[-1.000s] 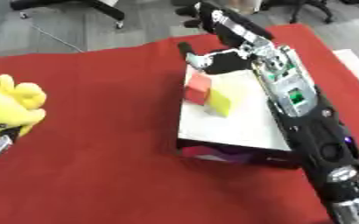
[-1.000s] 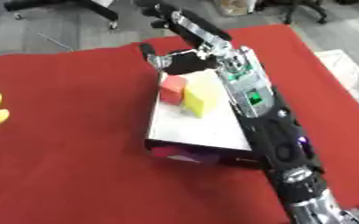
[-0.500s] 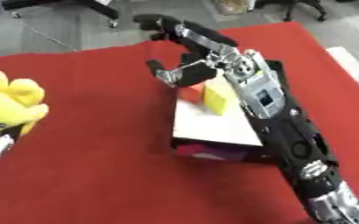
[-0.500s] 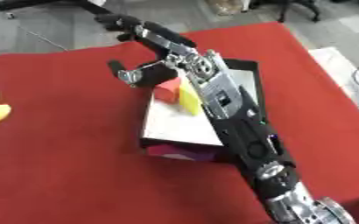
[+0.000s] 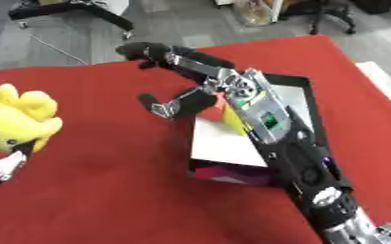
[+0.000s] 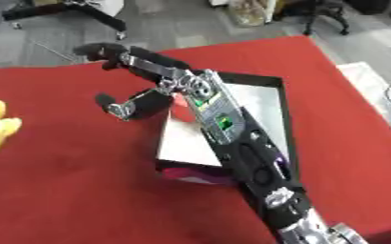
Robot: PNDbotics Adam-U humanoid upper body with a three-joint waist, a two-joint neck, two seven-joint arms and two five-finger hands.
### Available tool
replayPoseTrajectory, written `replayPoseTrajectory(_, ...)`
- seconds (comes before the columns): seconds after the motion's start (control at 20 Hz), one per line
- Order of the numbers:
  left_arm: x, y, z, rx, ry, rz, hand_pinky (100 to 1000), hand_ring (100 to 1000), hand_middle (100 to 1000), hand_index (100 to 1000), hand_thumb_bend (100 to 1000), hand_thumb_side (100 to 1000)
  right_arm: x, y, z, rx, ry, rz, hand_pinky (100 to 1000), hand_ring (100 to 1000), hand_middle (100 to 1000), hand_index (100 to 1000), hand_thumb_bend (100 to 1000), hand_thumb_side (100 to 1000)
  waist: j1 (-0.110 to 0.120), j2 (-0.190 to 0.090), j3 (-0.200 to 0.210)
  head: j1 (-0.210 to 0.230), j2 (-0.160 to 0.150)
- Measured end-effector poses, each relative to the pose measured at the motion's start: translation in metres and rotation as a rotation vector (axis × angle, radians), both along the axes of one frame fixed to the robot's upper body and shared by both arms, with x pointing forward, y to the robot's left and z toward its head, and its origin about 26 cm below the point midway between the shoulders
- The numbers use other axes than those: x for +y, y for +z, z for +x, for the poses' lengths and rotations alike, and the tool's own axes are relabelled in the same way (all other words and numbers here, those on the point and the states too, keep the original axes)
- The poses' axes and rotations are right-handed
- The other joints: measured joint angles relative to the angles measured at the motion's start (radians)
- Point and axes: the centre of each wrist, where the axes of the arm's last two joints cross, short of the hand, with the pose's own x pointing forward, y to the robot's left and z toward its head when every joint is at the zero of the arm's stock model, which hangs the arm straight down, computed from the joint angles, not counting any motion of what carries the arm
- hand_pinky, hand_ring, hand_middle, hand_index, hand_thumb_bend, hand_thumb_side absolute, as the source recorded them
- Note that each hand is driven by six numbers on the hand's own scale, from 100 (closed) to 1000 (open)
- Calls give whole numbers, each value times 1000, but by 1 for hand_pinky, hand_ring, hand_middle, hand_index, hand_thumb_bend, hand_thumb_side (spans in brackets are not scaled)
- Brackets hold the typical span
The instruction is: Pick up the objects with one hand, pass them to the other hand, and then place them into the box on the other side of the table.
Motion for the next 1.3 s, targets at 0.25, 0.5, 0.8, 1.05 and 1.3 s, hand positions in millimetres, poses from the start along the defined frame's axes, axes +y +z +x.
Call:
replayPoseTrajectory(0.25,-6,-6,4,-28,10,-8,970,758,569,578,100,314,11,4,-1,6,44,-12,944,1000,1000,1000,100,100,-4,1,6,-17,-12)
replayPoseTrajectory(0.5,-17,-9,11,-57,16,-30,967,756,565,576,100,315,23,9,-3,40,88,-15,946,1000,1000,1000,100,100,-5,1,17,-33,-17)
replayPoseTrajectory(0.8,-28,-17,22,-76,17,-53,961,752,556,574,100,320,30,10,-5,108,128,-28,949,1000,1000,1000,100,137,-6,4,28,-44,-23)
replayPoseTrajectory(1.05,-39,-23,33,-84,12,-85,971,747,546,572,100,333,35,9,-6,170,152,-44,951,1000,1000,1000,100,277,-6,7,37,-53,-33)
replayPoseTrajectory(1.3,-48,-33,40,-68,16,-111,978,745,541,570,100,335,40,9,-6,231,174,-62,953,1000,1000,1000,100,336,-6,10,40,-62,-40)
